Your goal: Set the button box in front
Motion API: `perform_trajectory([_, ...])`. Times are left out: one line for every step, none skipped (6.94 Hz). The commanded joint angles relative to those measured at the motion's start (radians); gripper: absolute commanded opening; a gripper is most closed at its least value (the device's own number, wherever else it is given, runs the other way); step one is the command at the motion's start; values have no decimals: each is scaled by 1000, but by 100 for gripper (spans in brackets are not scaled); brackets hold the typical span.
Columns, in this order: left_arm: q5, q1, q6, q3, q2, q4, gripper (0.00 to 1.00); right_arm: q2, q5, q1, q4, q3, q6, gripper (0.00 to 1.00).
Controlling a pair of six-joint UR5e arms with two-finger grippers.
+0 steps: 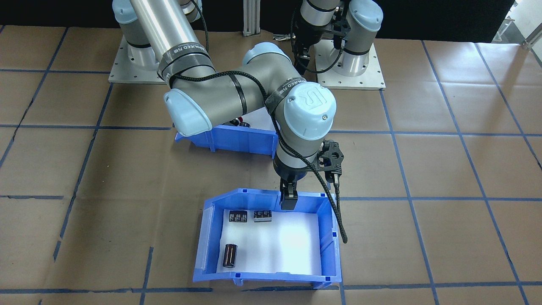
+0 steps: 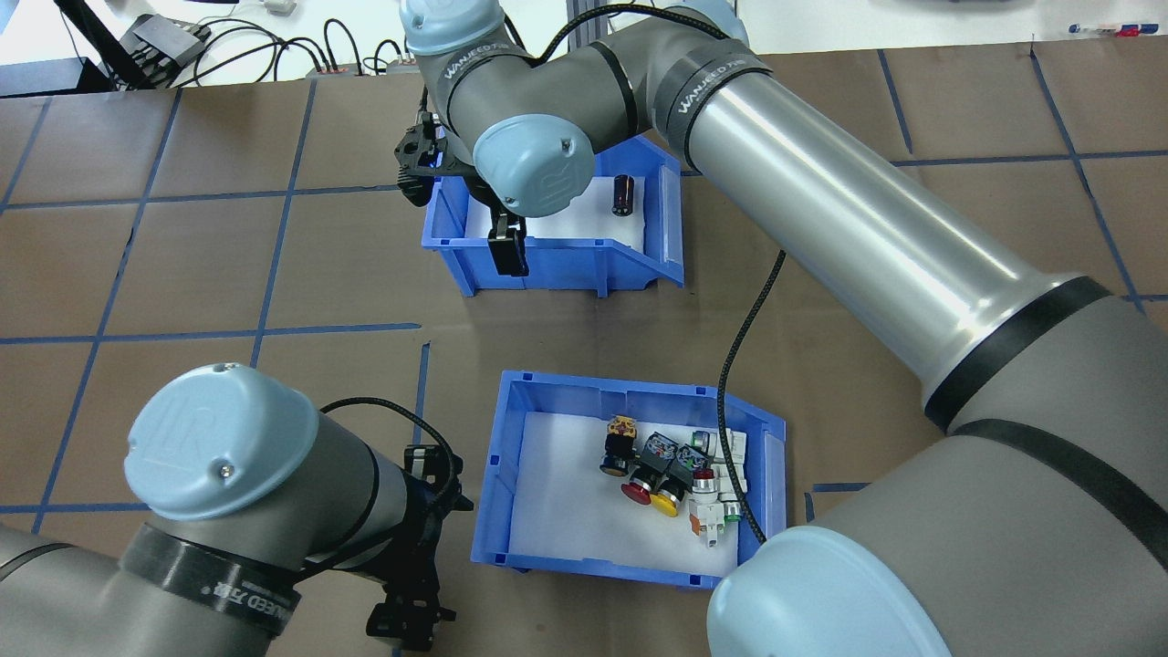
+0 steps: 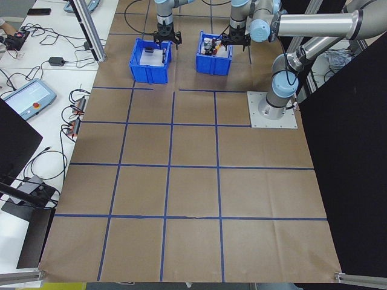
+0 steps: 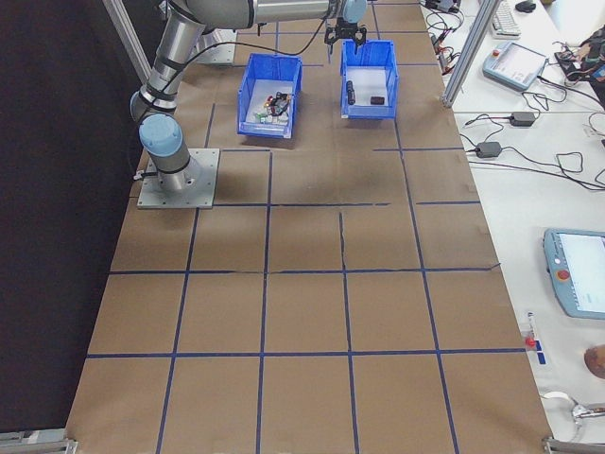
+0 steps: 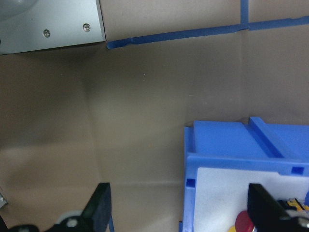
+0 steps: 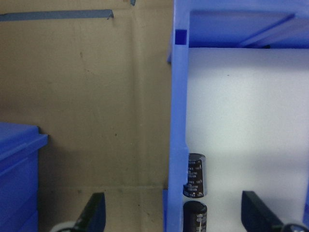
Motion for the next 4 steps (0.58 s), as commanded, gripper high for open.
perform_trajectory([8, -85, -96, 1, -92, 106, 99, 46, -4, 10, -50, 22, 14, 100])
perform_trajectory([3, -94, -113, 1, -127, 168, 99, 49, -6, 10, -101, 60, 14, 100])
perform_trajectory([2, -114, -141, 1, -159, 224, 99, 46, -9, 8, -198, 99, 11, 100])
perform_trajectory([3, -149, -174, 1, -195, 254, 99, 43, -10, 7, -226, 99, 5, 100])
